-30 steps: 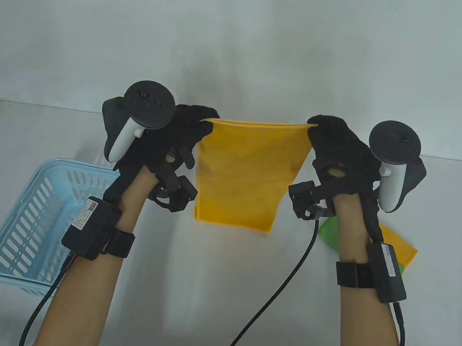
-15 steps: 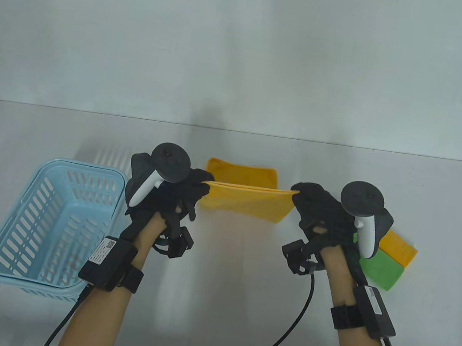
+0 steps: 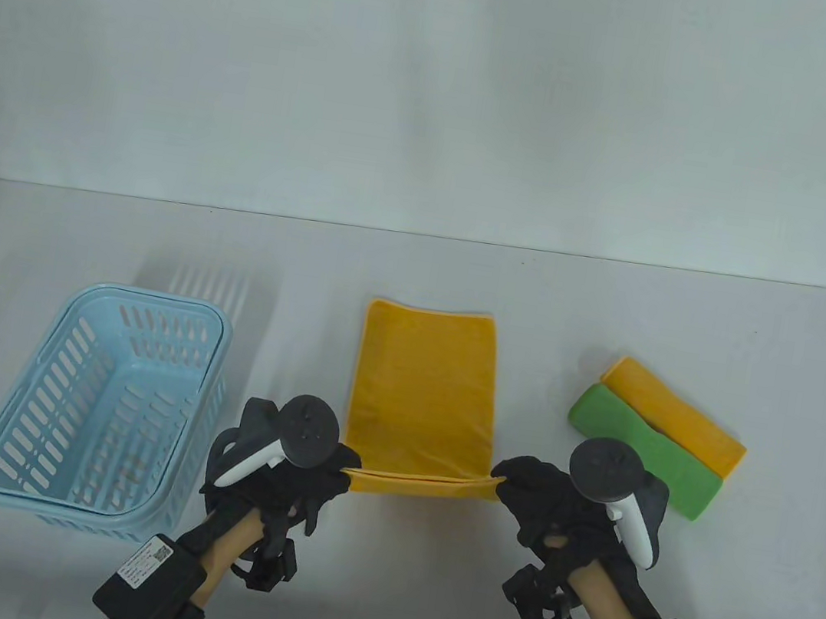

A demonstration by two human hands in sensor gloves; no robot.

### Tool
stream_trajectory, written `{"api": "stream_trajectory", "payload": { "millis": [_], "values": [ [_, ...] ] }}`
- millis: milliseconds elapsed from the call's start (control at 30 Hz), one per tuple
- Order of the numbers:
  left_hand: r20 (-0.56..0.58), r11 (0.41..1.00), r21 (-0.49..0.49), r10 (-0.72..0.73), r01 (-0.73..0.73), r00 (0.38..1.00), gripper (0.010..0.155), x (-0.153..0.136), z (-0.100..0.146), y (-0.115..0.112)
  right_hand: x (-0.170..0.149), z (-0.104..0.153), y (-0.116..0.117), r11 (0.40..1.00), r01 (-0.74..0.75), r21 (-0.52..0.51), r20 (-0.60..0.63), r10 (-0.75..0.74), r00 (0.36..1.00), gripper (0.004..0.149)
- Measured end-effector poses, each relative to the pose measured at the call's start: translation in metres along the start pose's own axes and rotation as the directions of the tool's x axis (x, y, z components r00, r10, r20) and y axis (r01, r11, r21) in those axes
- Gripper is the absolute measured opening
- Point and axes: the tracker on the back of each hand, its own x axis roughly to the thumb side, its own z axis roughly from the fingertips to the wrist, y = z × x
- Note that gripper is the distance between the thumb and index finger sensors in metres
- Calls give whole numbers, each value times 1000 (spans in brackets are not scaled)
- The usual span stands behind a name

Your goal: Roll square towel into towel roll

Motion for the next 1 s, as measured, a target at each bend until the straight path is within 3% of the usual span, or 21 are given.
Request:
{"api": "stream_trajectory", "payload": {
  "millis": [267,567,800,1000],
  "values": [
    [2,988,-106,-109,108,994,47,-5,-7,-31,-10,-1,27,975,-162,150,-18,167,986,39],
    [10,960,-172,-222,221,975,48,-4,-10,-46,-18,-5,52,905,-299,302,-19,320,947,40],
    [38,944,-285,-160,164,986,46,-6,-10,-49,-22,-3,53,872,-237,427,-71,294,953,39],
    [-87,956,-293,-31,4,996,45,-22,-23,-47,-30,-16,46,928,-115,354,-187,190,964,39]
  ]
}}
